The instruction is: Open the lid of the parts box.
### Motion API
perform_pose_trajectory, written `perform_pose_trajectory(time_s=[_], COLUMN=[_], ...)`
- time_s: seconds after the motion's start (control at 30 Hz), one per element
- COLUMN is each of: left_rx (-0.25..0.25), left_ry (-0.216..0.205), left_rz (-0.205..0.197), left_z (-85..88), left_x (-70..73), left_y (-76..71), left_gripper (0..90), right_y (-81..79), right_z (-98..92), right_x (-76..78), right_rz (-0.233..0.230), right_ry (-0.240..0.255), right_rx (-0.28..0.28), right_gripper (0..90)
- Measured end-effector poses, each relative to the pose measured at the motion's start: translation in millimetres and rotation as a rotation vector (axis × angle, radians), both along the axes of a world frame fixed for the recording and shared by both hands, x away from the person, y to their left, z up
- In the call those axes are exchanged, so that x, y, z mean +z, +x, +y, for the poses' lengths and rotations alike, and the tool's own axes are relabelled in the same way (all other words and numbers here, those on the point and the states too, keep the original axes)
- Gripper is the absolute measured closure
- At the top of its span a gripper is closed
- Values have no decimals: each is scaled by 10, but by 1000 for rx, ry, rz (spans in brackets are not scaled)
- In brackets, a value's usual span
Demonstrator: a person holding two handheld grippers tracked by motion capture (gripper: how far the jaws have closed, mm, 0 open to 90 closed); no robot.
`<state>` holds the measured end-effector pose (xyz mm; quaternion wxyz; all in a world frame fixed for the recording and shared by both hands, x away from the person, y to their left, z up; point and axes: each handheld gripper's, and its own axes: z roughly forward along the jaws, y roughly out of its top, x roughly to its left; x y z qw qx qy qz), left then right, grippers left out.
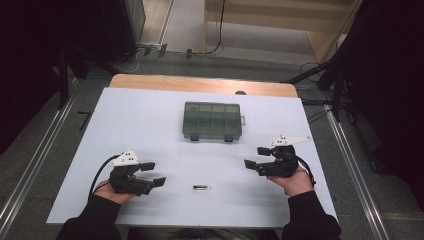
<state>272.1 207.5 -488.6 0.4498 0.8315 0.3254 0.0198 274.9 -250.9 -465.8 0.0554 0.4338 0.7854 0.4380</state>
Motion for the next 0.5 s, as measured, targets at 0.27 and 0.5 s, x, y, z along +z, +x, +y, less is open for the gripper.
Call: perform_pose_trajectory(time_s=[0.27,0.5], left_rx=[-4,-5], left_ry=[3,6], left_rz=[2,4], left_z=[-3,-4], left_x=[-4,-5], left_y=[-1,-1], left_gripper=[259,259], right_y=[135,255], right_z=[27,40], right_x=[74,99], right_rz=[-14,-15], right_ry=[-12,-19], right_rx=[4,3], right_gripper=[205,206])
